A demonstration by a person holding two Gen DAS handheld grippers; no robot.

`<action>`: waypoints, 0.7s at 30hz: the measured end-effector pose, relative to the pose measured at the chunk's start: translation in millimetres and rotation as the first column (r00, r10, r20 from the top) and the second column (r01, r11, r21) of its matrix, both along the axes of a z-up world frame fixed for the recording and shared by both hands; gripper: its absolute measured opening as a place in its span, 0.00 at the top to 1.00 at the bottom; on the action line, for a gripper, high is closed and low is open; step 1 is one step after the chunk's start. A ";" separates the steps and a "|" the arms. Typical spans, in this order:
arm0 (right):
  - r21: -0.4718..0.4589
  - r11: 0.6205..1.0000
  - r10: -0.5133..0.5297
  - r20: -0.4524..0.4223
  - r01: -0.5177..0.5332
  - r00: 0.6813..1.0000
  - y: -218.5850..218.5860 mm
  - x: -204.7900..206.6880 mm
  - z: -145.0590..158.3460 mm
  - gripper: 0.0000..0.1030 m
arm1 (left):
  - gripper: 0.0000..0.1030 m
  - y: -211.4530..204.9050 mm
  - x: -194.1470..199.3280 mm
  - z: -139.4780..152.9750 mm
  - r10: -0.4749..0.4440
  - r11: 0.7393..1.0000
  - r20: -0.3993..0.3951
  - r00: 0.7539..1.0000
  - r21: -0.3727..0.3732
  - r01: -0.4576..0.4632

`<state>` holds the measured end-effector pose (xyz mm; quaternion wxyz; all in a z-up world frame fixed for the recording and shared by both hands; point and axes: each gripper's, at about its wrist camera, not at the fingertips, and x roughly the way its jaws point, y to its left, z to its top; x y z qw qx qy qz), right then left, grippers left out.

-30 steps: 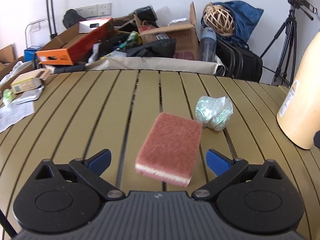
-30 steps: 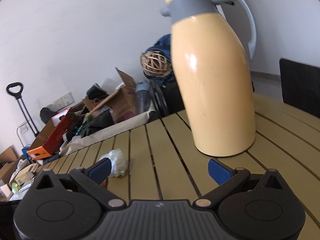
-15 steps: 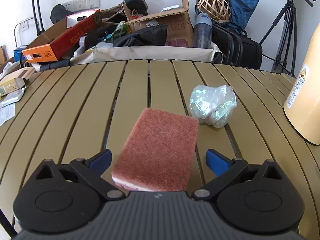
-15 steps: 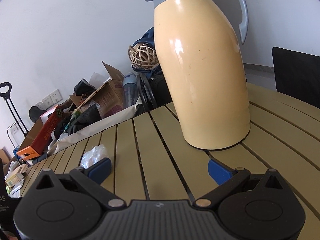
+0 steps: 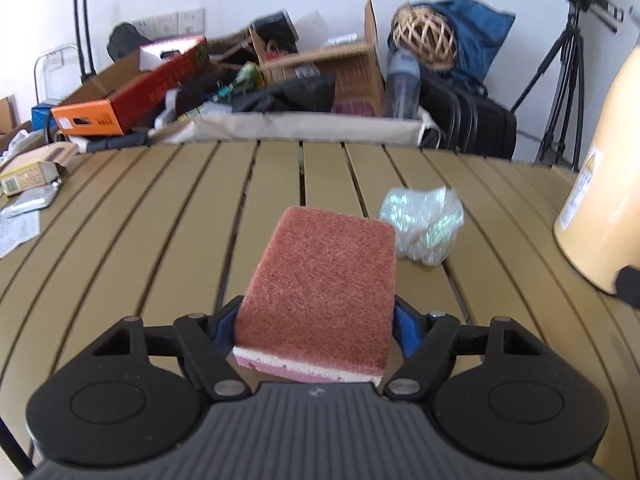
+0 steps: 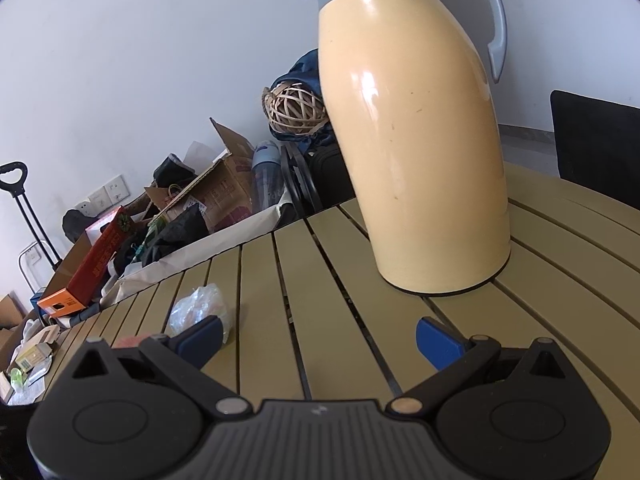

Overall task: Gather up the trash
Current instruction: 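Move the right gripper to the clear plastic bag while the left holds the sponge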

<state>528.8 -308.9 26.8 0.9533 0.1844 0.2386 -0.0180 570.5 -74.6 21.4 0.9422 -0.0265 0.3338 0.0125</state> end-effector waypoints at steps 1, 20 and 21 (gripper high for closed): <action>0.001 1.000 0.004 0.000 -0.004 1.000 1.4 -0.1 0.0 0.00 | 0.27 3.3 -6.3 4.1 0.004 1.000 0.015 1.000 -0.007 -0.003; -0.059 0.990 0.129 -0.009 -0.129 0.992 63.8 -4.4 0.7 0.00 | 0.27 87.9 -115.0 34.7 0.240 0.971 0.230 0.943 -0.061 -0.232; -0.068 0.988 0.137 -0.010 -0.137 0.991 69.1 -5.0 1.3 0.00 | 0.27 91.9 -115.9 35.9 0.241 0.970 0.235 0.942 -0.065 -0.232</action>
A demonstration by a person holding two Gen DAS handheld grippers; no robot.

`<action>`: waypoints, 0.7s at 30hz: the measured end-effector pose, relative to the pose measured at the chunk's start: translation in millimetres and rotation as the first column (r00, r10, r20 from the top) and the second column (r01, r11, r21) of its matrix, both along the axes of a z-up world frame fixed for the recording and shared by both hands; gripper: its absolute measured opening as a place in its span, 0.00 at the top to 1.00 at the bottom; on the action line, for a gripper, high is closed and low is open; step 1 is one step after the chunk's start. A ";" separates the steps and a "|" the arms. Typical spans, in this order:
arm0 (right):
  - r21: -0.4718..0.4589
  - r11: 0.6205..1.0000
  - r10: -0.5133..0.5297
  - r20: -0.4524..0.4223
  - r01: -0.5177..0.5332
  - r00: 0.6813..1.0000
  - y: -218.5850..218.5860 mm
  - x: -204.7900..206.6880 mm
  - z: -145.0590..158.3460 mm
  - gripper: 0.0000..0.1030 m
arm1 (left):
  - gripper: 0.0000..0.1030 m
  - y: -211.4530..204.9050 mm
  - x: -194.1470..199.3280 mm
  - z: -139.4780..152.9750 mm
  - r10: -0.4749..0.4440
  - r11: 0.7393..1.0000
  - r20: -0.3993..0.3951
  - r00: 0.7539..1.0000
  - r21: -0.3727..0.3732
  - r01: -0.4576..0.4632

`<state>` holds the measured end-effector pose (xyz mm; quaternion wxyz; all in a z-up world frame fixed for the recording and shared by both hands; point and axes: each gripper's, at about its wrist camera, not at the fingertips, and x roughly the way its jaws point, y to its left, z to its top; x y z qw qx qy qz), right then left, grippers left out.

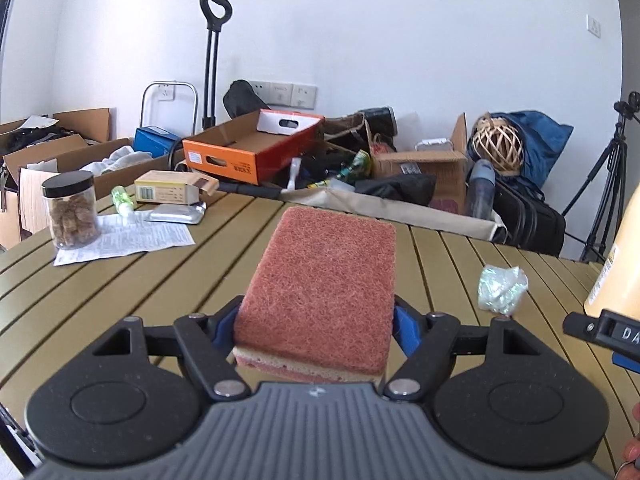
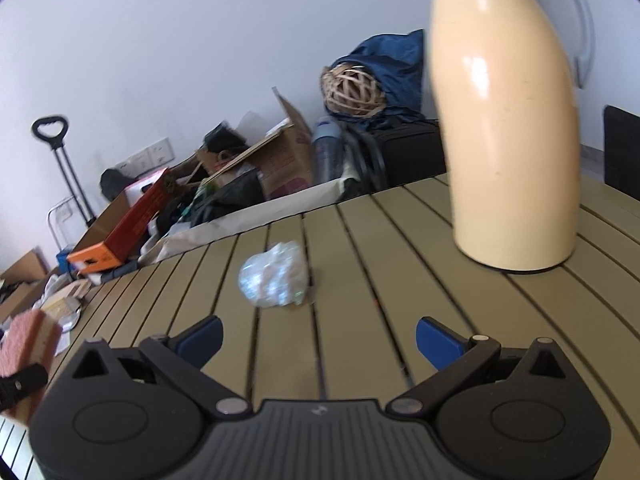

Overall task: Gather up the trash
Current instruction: 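Move the right gripper to the clear plastic bag while the left holds the sponge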

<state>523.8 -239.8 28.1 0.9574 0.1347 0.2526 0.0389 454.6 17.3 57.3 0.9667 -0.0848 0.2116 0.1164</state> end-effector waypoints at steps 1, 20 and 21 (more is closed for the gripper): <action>-0.010 1.000 0.005 0.002 -0.005 1.000 5.4 -0.7 0.9 0.00 | 0.27 4.6 -2.1 1.1 0.001 1.000 0.007 1.000 -0.004 0.000; -0.185 0.982 -0.034 -0.007 0.032 0.999 71.2 48.8 25.4 0.00 | 0.27 106.2 -10.2 6.8 0.138 0.990 -0.006 0.990 -0.040 -0.138; -0.190 0.981 -0.044 -0.011 0.041 0.999 72.3 55.6 24.3 0.00 | 0.27 111.5 -10.8 6.6 0.145 0.988 -0.010 0.989 -0.045 -0.146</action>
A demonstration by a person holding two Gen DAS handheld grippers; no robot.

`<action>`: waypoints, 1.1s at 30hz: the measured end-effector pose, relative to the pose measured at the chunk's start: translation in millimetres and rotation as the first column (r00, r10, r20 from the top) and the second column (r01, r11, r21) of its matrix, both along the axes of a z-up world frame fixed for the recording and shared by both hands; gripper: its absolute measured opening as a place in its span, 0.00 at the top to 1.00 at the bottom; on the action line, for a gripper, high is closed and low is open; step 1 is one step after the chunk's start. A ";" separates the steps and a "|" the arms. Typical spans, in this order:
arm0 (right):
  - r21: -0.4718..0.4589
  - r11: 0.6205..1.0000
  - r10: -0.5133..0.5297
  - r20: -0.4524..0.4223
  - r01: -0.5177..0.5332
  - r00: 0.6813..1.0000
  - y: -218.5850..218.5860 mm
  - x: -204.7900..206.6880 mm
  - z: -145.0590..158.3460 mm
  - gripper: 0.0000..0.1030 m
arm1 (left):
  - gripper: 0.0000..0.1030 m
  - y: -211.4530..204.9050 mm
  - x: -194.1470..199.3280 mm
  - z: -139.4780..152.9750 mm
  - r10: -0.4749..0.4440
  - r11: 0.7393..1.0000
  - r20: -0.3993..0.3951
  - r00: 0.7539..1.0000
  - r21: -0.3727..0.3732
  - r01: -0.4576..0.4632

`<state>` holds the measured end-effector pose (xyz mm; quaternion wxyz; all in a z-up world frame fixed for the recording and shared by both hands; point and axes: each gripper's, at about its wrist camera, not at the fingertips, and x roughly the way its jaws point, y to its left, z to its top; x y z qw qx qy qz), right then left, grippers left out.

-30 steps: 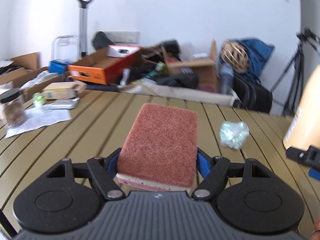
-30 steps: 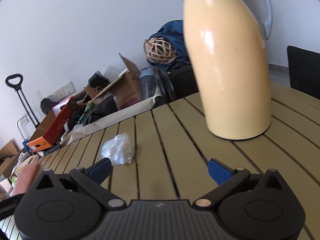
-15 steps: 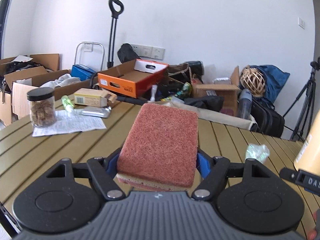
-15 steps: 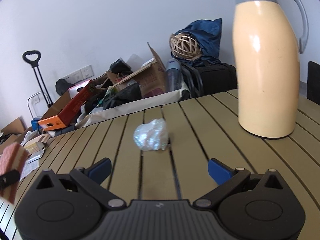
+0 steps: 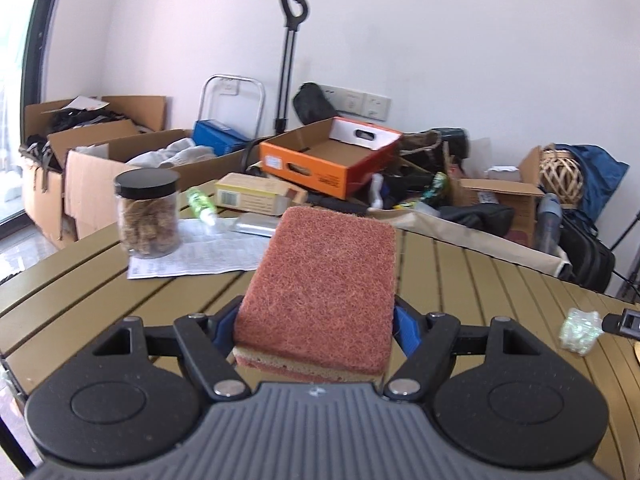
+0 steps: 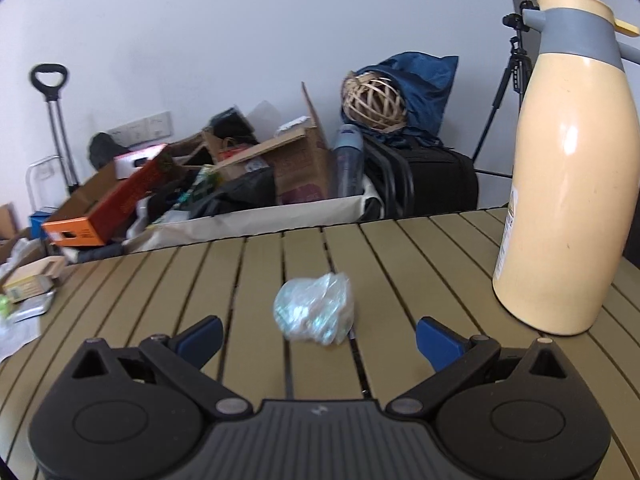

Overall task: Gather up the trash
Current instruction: 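Move the right gripper to the clear plastic bag while the left holds the sponge, then close the right gripper on the clear plastic bag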

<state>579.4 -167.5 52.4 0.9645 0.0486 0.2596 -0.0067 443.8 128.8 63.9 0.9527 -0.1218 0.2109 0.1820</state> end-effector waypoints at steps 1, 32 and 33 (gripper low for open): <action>-0.003 1.000 -0.008 -0.006 0.008 1.000 1.5 7.1 -1.0 0.00 | 0.27 4.7 -0.8 0.0 0.007 1.000 -0.002 1.000 -0.006 -0.007; 0.011 0.998 -0.057 -0.128 0.059 0.990 15.2 81.3 -36.1 0.60 | 0.27 30.9 -11.0 0.8 0.045 0.999 -0.006 0.999 -0.017 -0.045; 0.018 0.998 -0.053 -0.121 0.055 0.991 14.1 76.7 -33.9 0.60 | 0.27 30.4 -12.6 1.7 0.041 0.999 -0.002 0.999 -0.019 -0.041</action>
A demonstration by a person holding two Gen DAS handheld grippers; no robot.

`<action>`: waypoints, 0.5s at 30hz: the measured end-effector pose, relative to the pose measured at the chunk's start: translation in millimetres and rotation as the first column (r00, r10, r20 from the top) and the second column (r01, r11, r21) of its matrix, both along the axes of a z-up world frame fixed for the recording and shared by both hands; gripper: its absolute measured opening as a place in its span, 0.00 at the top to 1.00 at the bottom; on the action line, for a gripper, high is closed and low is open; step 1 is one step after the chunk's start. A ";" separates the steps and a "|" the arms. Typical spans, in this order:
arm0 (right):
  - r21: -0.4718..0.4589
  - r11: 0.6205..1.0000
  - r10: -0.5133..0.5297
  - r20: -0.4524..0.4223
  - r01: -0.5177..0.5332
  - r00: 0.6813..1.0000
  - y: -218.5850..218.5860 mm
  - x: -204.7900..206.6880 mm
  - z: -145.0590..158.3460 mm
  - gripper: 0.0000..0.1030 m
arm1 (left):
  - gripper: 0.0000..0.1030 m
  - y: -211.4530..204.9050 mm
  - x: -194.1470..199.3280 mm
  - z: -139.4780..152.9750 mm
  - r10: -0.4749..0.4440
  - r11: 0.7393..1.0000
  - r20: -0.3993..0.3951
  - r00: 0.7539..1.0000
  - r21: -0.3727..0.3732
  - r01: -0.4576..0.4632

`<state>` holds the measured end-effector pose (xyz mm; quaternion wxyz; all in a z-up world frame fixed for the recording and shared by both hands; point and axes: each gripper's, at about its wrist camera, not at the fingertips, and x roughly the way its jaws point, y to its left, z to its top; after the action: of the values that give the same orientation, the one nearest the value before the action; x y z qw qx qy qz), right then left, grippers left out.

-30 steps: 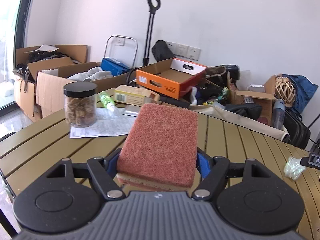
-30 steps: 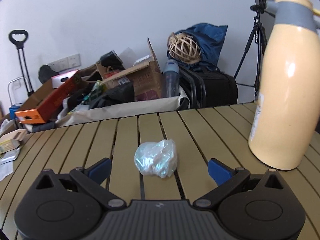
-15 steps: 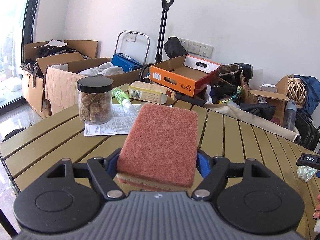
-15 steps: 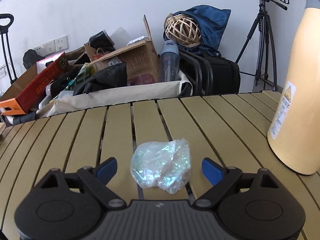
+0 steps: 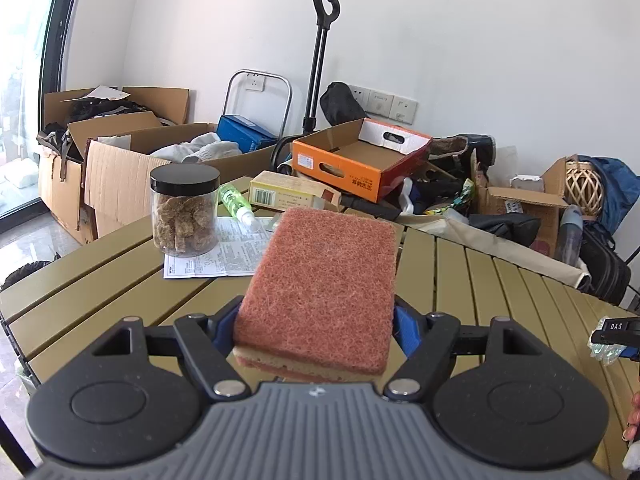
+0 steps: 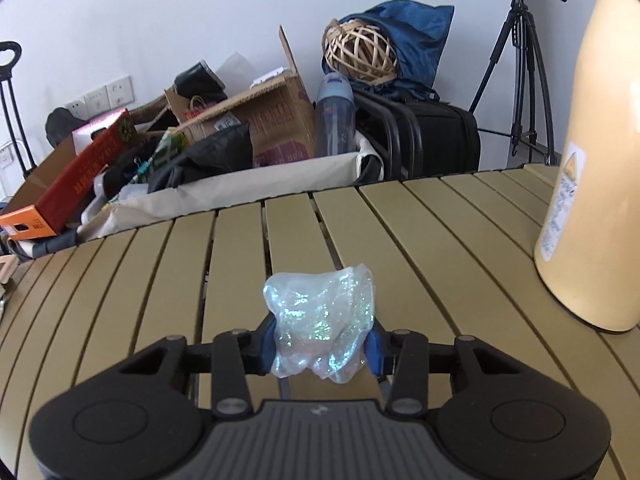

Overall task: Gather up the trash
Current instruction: 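Close the right gripper on the clear plastic bag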

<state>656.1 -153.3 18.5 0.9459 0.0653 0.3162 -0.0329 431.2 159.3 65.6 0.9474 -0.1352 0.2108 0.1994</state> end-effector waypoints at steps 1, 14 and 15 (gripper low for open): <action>0.009 1.000 0.005 0.004 -0.005 1.000 -1.2 -4.8 2.3 0.60 | 0.27 -1.1 -1.2 1.0 -0.004 1.000 0.004 1.000 0.000 0.004; 0.036 0.994 0.101 0.060 -0.103 0.993 -10.8 -94.9 33.2 0.60 | 0.27 -17.8 -39.2 8.4 -0.061 0.998 0.054 0.997 0.013 0.060; 0.032 0.994 0.106 0.066 -0.109 0.992 -11.6 -103.2 35.3 0.60 | 0.27 -19.7 -42.7 6.9 -0.066 0.998 0.052 0.996 0.017 0.065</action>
<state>552.8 -164.9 53.8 0.9546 0.0661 0.2893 0.0259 388.4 139.6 72.5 0.9596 -0.1263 0.1886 0.1660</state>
